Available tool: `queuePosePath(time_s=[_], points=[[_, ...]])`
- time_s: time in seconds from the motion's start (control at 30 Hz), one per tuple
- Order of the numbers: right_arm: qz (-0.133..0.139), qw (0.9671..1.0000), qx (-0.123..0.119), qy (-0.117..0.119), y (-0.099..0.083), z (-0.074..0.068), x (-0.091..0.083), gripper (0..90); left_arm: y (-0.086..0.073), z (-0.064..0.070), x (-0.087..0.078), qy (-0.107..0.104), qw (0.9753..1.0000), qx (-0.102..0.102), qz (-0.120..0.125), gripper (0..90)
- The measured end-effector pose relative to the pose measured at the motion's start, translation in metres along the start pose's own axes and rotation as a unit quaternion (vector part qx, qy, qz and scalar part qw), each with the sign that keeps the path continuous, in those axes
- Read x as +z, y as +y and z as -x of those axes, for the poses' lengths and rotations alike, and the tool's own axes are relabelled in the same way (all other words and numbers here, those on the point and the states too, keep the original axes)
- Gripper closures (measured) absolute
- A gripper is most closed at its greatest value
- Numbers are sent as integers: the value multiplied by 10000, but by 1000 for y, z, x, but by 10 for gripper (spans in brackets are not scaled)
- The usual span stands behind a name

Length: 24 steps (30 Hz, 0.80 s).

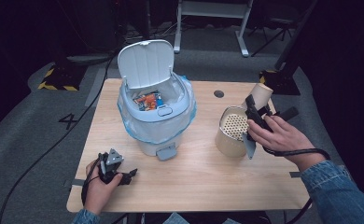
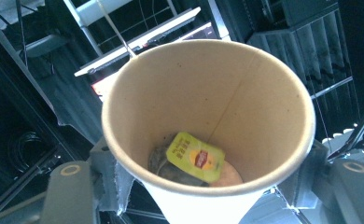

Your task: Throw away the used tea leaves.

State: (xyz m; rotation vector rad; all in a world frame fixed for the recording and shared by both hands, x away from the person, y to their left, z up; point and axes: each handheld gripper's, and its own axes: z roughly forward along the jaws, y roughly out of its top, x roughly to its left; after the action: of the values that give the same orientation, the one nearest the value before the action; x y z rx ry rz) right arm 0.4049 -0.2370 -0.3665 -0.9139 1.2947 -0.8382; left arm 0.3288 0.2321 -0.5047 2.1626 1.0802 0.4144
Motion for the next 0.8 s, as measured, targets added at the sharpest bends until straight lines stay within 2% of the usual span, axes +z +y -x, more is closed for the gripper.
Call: queuePosePath(time_s=[0.17,0.3,0.33,0.57,0.73,0.8], points=[[-83,10000,24,14,-1,2,0,332,0,0,0,1,10000,3,3,155],[-109,9999,-43,17,-2,2,1,334,0,0,0,0,10000,1,0,155],[-132,9999,32,-7,-3,2,0,333,0,0,0,-2,10000,0,0,155],[-128,9999,33,13,-3,3,0,333,0,0,0,0,10000,4,3,155],[-112,9998,145,27,-5,4,0,331,0,0,0,0,10000,2,1,155],[-83,9994,317,54,-7,4,0,330,0,0,0,0,10000,3,2,155]])
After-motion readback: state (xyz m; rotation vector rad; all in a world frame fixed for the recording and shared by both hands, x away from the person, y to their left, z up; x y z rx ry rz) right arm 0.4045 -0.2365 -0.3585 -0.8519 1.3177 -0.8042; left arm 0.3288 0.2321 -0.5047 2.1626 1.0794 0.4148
